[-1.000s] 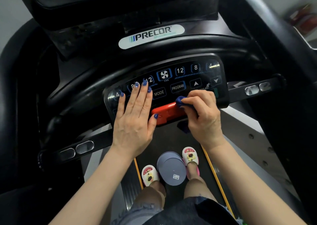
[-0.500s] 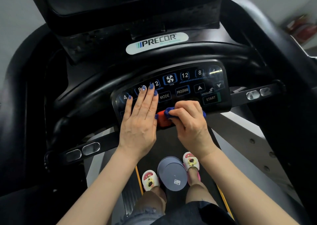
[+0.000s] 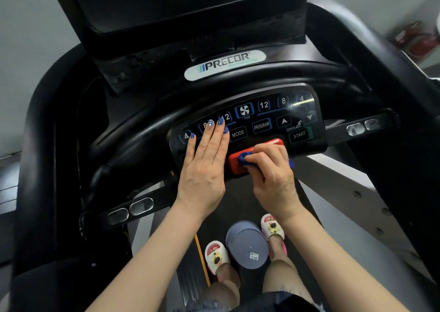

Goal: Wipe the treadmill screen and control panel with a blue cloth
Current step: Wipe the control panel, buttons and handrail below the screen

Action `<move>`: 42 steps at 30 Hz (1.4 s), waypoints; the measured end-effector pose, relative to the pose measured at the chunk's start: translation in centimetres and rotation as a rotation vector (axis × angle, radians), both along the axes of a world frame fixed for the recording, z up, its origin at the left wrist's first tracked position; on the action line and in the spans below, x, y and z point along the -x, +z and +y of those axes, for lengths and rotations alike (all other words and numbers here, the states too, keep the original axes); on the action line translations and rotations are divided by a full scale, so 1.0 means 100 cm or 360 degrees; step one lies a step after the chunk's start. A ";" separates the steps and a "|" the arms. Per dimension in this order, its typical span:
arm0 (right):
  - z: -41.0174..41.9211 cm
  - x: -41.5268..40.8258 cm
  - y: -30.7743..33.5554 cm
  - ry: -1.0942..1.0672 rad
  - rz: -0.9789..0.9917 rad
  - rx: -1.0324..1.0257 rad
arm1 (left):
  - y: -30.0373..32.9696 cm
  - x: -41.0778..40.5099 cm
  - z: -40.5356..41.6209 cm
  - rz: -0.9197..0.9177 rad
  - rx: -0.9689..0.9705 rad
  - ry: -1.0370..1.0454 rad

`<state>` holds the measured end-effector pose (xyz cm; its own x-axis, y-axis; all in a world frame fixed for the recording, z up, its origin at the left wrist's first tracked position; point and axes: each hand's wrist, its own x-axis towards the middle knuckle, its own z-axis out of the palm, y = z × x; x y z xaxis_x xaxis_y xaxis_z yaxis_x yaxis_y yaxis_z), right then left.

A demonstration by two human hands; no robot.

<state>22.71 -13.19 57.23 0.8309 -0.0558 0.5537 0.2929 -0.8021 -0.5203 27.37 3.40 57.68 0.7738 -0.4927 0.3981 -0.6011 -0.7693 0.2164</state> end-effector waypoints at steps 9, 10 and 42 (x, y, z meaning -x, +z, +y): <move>-0.021 0.010 -0.010 -0.0186 -0.0051 -0.0082 | 0.000 0.000 0.002 -0.0008 0.0006 -0.0023; -0.020 0.010 -0.011 -0.0215 -0.0045 -0.0094 | 0.000 0.000 0.002 -0.0004 0.0004 -0.0023; -0.066 -0.034 0.003 -0.0549 -0.0178 -0.0345 | 0.006 -0.013 -0.042 -0.0064 -0.0190 -0.0064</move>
